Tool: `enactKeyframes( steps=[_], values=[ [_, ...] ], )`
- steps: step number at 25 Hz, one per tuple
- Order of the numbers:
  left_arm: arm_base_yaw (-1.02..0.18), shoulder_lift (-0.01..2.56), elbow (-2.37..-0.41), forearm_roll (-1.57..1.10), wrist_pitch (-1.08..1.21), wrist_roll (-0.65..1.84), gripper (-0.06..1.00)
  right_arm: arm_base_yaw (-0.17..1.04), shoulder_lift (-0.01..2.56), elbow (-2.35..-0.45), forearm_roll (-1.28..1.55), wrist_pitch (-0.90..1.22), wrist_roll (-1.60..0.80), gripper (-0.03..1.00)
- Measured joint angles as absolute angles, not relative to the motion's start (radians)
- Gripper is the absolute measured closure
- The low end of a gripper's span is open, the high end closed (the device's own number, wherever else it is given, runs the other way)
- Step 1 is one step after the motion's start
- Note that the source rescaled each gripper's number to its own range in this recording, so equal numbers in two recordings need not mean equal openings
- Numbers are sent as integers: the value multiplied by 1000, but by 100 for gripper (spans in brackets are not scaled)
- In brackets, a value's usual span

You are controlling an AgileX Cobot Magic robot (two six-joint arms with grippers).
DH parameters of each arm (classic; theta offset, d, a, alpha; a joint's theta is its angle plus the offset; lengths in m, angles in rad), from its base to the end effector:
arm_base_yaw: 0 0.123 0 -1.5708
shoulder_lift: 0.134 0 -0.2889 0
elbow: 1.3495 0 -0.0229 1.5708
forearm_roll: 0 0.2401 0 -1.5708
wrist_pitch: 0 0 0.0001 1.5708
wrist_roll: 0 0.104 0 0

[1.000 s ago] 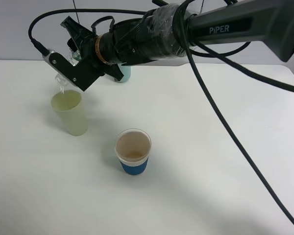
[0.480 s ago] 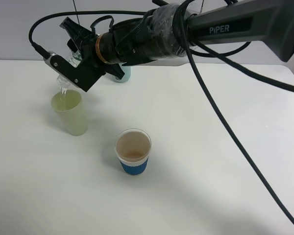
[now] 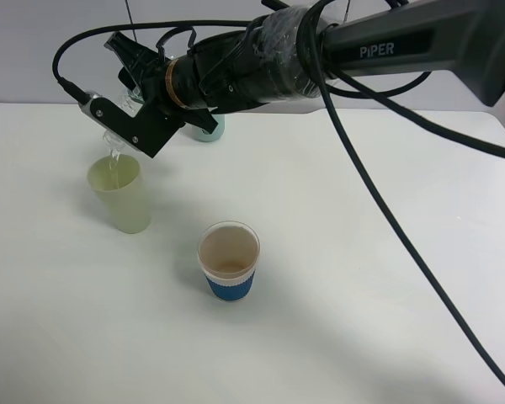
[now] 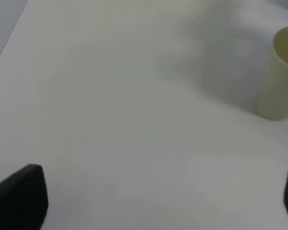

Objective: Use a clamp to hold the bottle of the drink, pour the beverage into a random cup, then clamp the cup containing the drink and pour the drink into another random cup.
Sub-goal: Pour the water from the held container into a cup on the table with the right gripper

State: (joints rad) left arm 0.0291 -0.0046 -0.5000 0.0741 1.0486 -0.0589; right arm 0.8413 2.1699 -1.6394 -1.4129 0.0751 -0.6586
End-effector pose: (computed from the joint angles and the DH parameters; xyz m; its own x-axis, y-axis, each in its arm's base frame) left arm -0.0070 0.0065 0.2675 -0.4377 -0.0346 -0.8984 -0.0962 0.9953 0.0086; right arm 0.3479 0.3774 0.2098 0.7539 -0.4696 0.4594 0.0783 -0.6301 -0.7725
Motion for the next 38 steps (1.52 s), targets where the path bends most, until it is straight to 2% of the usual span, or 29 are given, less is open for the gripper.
enactKeyframes(
  steps=[38],
  values=[
    [29, -5, -500, 74, 1049, -59, -6, 854, 2170, -1646, -1454, 147, -736, 97]
  ],
)
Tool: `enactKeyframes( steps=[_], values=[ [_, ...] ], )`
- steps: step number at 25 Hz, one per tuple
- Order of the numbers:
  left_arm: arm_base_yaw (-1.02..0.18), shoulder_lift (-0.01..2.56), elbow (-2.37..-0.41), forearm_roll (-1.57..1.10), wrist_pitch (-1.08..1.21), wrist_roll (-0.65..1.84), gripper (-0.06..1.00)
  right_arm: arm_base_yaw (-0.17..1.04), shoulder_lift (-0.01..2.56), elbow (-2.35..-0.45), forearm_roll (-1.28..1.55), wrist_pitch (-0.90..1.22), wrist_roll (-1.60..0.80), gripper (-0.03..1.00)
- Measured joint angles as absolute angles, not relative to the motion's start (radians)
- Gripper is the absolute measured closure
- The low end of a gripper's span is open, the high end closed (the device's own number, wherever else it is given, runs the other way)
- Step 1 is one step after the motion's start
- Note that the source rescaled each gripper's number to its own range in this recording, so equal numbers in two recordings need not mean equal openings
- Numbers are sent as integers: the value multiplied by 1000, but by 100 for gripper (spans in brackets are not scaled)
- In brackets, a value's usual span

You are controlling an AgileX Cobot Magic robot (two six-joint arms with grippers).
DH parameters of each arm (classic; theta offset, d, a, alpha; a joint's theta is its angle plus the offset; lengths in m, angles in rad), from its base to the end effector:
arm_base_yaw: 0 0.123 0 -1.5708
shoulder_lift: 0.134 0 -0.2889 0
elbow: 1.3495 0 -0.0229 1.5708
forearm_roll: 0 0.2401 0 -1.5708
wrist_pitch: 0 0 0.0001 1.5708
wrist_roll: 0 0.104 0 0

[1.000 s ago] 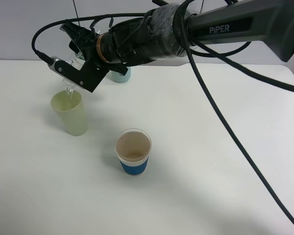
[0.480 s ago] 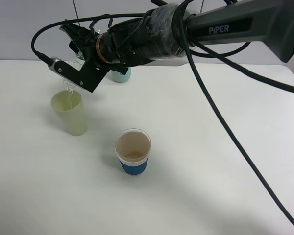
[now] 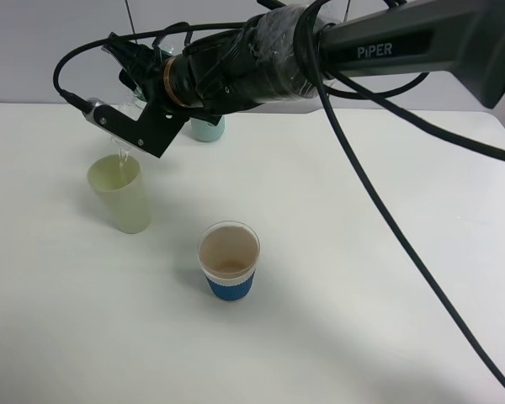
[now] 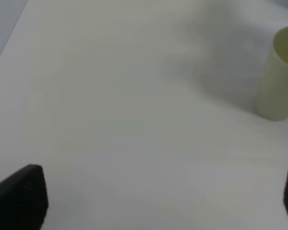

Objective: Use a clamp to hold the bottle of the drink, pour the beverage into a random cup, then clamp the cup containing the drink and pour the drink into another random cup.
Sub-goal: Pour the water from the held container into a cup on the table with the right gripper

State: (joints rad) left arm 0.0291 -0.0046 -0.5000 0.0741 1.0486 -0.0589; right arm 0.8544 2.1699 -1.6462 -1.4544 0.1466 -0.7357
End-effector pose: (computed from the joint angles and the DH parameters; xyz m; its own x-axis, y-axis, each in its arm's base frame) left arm -0.0070 0.0065 0.2675 -0.4377 -0.0346 -0.8984 -0.0962 0.9953 0.0086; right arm 0.3484 0.3770 0.2119 0.7051 -0.4182 0.5727 0.1483 -0.7028 -0.6958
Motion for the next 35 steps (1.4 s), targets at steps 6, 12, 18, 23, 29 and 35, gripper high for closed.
enactKeyframes(
  steps=[6, 12, 18, 23, 29, 35],
  values=[
    [29, -5, -500, 74, 1049, -59, -6, 854, 2170, -1646, -1454, 146, -743, 97],
    [29, -5, -500, 74, 1049, -59, -6, 855, 2170, -1646, -1476, 117, -748, 97],
    [29, -5, -500, 74, 1049, -59, -6, 856, 2170, -1646, -1508, 115, -816, 97],
    [29, -5, -500, 74, 1049, -59, -6, 856, 2170, -1646, -1521, 102, -821, 97],
    [29, -5, -500, 74, 1049, -59, -6, 858, 2170, -1646, -1522, 93, -822, 97],
    [29, -5, -500, 74, 1049, -59, -6, 863, 2170, -1646, -1522, 81, -822, 97]
  ],
)
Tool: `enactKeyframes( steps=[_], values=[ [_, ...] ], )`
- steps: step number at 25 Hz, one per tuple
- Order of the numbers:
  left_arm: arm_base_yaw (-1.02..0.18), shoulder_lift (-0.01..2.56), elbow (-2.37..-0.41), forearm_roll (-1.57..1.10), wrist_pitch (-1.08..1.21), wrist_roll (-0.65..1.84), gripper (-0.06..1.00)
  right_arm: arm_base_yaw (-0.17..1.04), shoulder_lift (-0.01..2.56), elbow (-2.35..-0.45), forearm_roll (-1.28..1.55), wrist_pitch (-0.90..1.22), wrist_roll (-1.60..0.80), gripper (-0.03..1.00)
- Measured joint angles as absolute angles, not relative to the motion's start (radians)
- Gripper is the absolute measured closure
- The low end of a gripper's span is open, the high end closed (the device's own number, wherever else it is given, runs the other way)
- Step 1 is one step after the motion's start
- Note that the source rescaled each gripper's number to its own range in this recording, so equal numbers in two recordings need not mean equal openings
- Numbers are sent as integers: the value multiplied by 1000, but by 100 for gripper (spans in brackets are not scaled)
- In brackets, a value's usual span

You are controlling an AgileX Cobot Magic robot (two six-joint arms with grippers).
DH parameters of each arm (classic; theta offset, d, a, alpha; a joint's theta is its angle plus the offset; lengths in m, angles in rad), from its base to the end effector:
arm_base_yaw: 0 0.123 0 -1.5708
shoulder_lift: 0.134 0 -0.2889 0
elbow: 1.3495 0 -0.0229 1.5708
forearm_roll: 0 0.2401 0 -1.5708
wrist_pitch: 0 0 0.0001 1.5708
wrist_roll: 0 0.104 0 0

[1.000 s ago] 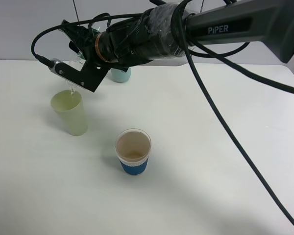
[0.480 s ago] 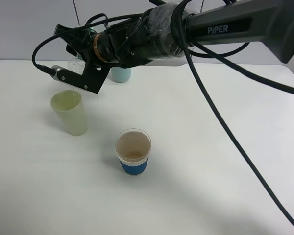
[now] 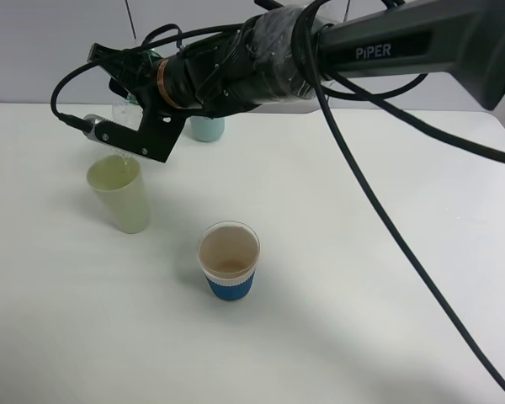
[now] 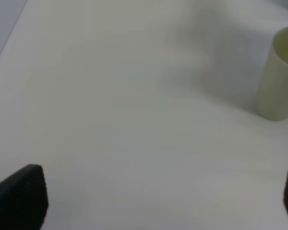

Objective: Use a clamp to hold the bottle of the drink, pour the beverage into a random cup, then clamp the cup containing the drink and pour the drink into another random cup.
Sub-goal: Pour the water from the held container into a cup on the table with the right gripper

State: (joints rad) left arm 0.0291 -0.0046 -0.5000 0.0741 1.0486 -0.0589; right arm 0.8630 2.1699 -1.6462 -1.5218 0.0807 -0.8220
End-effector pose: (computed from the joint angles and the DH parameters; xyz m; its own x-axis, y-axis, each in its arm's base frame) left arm -0.0070 0.0065 0.2675 -0.4377 -0.0346 -0.8984 -0.0962 0.9953 0.0086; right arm 0.3409 0.3853 0.2128 0.7018 -0.2775 0.6561 0.2973 -0.7230 -0.6237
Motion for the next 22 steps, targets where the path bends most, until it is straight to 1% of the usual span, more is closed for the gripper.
enactKeyframes(
  steps=[22],
  values=[
    [29, -5, -500, 74, 1049, -59, -6, 870, 2170, -1646, -1526, 64, -824, 97]
  ],
)
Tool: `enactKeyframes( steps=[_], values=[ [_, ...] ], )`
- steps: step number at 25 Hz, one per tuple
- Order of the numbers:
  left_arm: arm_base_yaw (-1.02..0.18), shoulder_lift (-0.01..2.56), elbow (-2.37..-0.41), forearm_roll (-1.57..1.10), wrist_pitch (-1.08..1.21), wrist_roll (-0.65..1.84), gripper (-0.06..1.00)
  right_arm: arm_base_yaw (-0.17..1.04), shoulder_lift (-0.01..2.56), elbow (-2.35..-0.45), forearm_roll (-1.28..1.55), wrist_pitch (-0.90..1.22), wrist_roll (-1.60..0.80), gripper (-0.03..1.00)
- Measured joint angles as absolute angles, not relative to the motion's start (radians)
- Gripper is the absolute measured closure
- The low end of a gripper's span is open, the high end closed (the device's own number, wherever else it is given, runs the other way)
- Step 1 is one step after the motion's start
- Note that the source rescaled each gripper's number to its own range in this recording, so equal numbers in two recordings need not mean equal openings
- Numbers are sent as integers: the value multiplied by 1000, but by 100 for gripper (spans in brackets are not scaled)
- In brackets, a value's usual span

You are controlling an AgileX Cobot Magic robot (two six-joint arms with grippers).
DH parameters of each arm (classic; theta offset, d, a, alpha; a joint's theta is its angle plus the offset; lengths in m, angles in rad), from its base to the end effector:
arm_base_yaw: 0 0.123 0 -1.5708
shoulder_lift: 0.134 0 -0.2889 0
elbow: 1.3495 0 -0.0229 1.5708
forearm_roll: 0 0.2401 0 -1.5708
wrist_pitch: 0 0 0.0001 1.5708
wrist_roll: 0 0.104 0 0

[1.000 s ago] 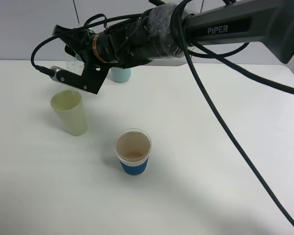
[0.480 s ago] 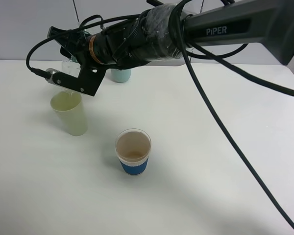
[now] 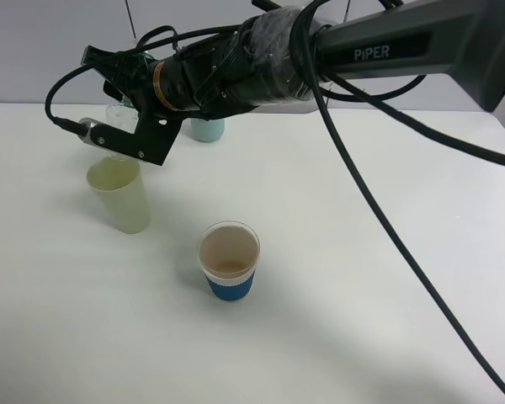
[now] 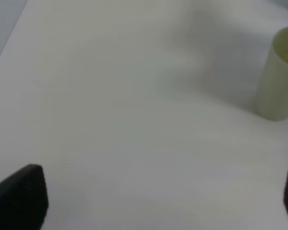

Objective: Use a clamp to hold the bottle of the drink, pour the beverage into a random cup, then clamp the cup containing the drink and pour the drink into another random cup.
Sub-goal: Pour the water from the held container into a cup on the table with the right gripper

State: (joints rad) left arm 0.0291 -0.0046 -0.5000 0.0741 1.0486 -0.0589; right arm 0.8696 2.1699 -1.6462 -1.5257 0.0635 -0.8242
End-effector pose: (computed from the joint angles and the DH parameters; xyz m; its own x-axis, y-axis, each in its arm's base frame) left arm -0.0070 0.0065 0.2675 -0.4377 -0.0346 -0.8984 -0.0962 0.9953 0.0086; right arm 0.3371 0.3888 0.2128 0.7090 -0.2611 0.6551 0.3145 -0.7144 -0.6251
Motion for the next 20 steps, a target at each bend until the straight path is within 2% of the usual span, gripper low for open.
enactKeyframes(
  steps=[20],
  values=[
    [29, -5, -500, 74, 1049, -59, -6, 870, 2169, -1680, -1581, 49, -861, 97]
  ],
)
